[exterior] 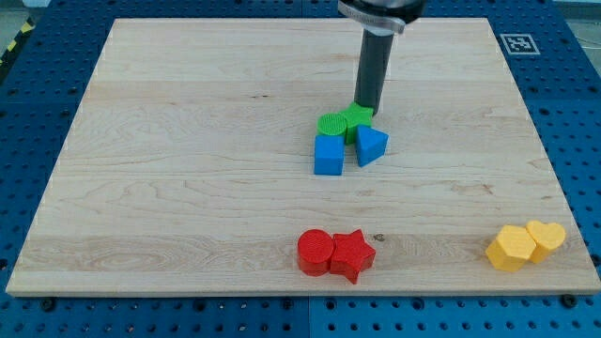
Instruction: Move yellow hexagon above to the red circle
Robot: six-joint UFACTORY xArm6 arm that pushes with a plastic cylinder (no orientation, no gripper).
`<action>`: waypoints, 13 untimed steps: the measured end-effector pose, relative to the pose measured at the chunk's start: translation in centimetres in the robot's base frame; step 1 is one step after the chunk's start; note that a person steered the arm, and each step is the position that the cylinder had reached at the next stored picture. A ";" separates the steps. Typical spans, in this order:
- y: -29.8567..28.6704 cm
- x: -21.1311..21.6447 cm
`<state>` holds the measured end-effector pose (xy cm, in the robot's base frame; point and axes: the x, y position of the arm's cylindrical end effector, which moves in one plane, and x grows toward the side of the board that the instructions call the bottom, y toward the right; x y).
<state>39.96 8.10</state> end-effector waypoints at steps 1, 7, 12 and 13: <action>0.3 -0.9; 25.1 -1.8; 21.4 21.9; 15.8 21.7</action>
<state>61.70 23.88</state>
